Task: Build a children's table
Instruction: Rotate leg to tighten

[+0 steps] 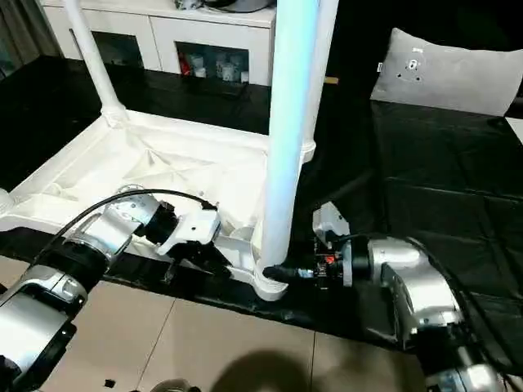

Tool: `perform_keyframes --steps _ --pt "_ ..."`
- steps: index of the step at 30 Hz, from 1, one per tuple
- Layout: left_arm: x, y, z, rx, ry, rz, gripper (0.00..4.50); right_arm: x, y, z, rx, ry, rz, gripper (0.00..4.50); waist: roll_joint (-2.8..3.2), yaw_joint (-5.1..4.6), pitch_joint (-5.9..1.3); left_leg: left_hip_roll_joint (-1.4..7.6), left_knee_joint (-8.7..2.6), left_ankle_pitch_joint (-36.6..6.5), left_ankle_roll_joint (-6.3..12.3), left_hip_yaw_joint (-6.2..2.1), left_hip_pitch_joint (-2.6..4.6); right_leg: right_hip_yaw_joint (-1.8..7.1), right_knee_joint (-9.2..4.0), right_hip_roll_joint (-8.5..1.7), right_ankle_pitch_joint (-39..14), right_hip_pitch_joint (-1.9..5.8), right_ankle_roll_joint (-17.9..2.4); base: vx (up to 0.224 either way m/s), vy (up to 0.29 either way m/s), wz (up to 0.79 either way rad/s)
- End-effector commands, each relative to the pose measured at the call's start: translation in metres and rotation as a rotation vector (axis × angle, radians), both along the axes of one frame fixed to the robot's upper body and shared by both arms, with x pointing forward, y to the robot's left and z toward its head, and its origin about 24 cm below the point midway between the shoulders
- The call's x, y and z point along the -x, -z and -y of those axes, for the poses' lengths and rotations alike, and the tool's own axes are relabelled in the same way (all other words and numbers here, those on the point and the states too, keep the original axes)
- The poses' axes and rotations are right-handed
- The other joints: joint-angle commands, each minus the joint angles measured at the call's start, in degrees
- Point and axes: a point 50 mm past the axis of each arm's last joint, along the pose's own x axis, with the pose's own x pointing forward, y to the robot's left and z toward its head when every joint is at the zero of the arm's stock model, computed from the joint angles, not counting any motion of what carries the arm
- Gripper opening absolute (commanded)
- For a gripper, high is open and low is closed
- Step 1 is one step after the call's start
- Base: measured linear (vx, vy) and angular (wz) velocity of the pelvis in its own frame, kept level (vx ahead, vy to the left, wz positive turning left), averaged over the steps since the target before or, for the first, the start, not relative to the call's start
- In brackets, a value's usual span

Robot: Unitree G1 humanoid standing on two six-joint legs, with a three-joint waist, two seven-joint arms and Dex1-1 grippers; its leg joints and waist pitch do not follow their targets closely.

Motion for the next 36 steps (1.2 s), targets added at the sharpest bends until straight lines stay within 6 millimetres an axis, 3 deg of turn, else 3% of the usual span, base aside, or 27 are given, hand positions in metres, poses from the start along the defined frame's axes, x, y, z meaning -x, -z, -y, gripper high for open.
perform_keyframes --steps 1,4,8,9,11,14,15,17,19,27,30,36 --pt "-0.007 0.0 0.008 0.034 -0.128 0.021 0.0 -0.005 -0.004 -0.016 -0.051 0.086 0.017 1.95 -0.21 -0.42 -3.93 2.3 -4.16 -11.57 2.18 -0.48 0.5 2.65 -4.35 -4.47 -23.14 2.99 -8.66 0.0 0.0 0.0" --pt "-0.012 -0.002 0.014 0.066 -0.212 0.016 0.0 -0.014 0.0 -0.026 -0.011 0.235 0.038 1.95 -0.52 -1.68 -3.61 1.66 -4.29 -14.12 0.74 -0.72 0.59 2.17 -5.46 -4.47 -31.24 2.89 -5.37 0.0 0.0 0.0" --pt "-0.017 -0.003 0.031 0.13 -0.344 0.021 0.0 -0.027 0.001 -0.042 -0.006 0.447 0.04 1.93 -0.59 -3.35 -3.72 1.41 -4.33 -13.87 1.04 -0.93 0.07 1.98 -5.7 -4.22 -30.63 3.14 -4.53 0.0 0.0 0.0" --pt "-0.021 -0.003 0.042 0.162 -0.438 0.031 0.0 -0.035 0.003 -0.05 0.027 0.579 0.049 1.93 -0.35 -3.79 -3.7 1.53 -4.32 -13.56 0.92 -0.89 0.18 2.15 -5.5 -4.18 -29.46 2.77 -5.32 0.0 0.0 0.0" --pt "-0.024 -0.003 0.051 0.184 -0.523 0.042 0.0 -0.041 0.004 -0.055 0.031 0.706 0.024 1.93 -0.47 -4.58 -3.97 1.28 -4.17 -12.74 0.82 -0.85 0.22 2.18 -5.3 -4.07 -27.27 2.81 -6.38 0.0 0.0 0.0" --pt "-0.026 -0.004 0.059 0.201 -0.581 0.057 0.0 -0.045 0.005 -0.059 0.028 0.782 -0.003 1.93 -0.42 -4.57 -4.18 1.47 -4.11 -10.24 2.13 -0.74 0.0 2.51 -4.8 -4.02 -22.19 3.06 -7.7 0.0 0.0 0.0" --pt "-0.026 -0.006 0.062 0.208 -0.601 0.063 0.0 -0.045 0.005 -0.06 0.042 0.792 0.012 1.93 -0.34 -4.53 -4.39 1.61 -4.02 -8.73 2.37 -0.7 -0.07 2.6 -4.25 -3.95 -18.15 3.13 -8.86 0.0 0.0 0.0" --pt "-0.027 -0.008 0.067 0.224 -0.628 0.075 0.0 -0.047 0.003 -0.063 0.05 0.803 0.052 2.49 -0.4 -4.5 -4.49 1.54 -3.85 -7.33 3.21 -0.51 -0.11 2.71 -3.8 -3.91 -13.38 3.25 -10.57 0.0 0.0 0.0" --pt "-0.027 -0.009 0.07 0.226 -0.64 0.078 0.0 -0.049 0.001 -0.063 0.032 0.824 0.068 2.62 -0.39 -4.28 -4.48 1.53 -3.8 -6.51 4.24 -0.44 -0.22 2.79 -3.53 -4.0 -11.13 3.52 -11.54 0.0 0.0 0.0" --pt "-0.021 -0.004 0.049 0.169 -0.481 0.1 0.0 -0.042 -0.005 -0.042 0.009 0.71 0.123 3.4 -0.36 -4.32 -4.23 1.65 -3.9 -8.35 4.95 -0.45 -0.28 2.82 -3.84 -4.11 -13.26 3.76 -10.86 0.0 0.0 0.0" --pt "-0.018 -0.001 0.033 0.117 -0.403 0.091 0.0 -0.037 -0.006 -0.019 0.037 0.595 0.156 3.61 -0.02 -4.13 -4.24 1.73 -3.9 -9.04 4.92 -0.49 -0.11 2.79 -3.91 -4.11 -13.7 3.75 -10.86 0.0 0.0 0.0" --pt "-0.01 -0.002 0.017 0.076 -0.208 0.074 0.0 -0.027 -0.01 0.006 0.089 0.385 0.178 4.1 -0.11 -3.58 -4.16 1.94 -3.87 -10.33 4.8 -0.51 0.0 2.69 -4.03 -4.14 -15.51 3.66 -11.13 0.0 0.0 0.0"
